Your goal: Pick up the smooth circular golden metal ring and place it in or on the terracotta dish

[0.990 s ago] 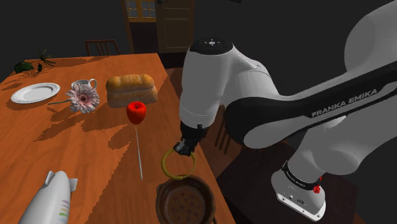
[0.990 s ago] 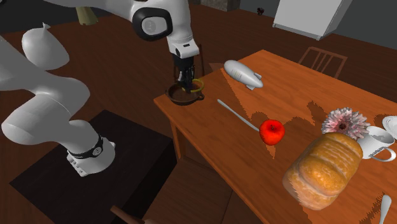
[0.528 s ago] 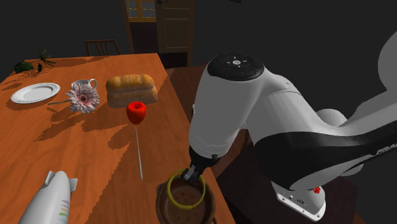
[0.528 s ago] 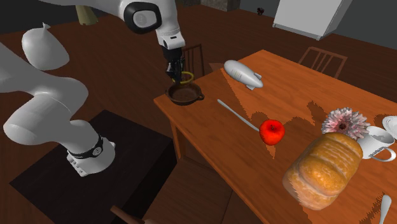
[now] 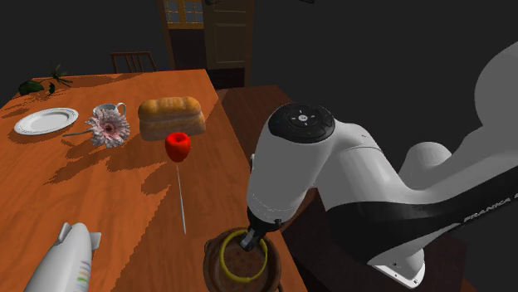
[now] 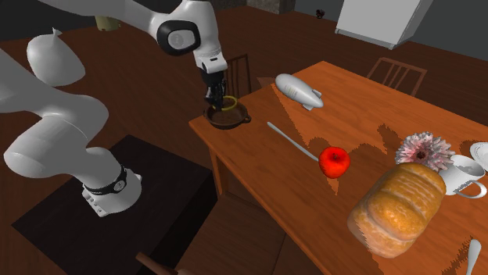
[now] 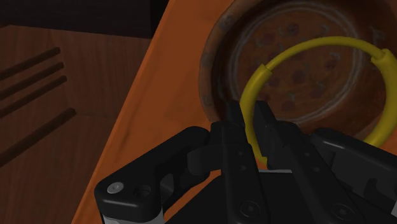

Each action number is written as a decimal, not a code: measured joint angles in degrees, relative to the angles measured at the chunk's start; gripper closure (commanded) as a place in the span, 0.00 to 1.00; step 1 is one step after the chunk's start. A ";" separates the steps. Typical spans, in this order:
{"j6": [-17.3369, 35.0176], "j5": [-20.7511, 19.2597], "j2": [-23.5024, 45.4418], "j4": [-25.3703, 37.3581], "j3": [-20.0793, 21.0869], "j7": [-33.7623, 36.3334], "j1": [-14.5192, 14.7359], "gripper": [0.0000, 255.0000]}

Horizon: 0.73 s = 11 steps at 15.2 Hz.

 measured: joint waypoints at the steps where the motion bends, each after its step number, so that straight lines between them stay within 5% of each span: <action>1: 0.93 -0.28 0.65 -0.32 0.42 0.34 -0.24 1.00; 11: 6.86 -2.06 4.35 -2.94 2.79 2.36 -1.63 1.00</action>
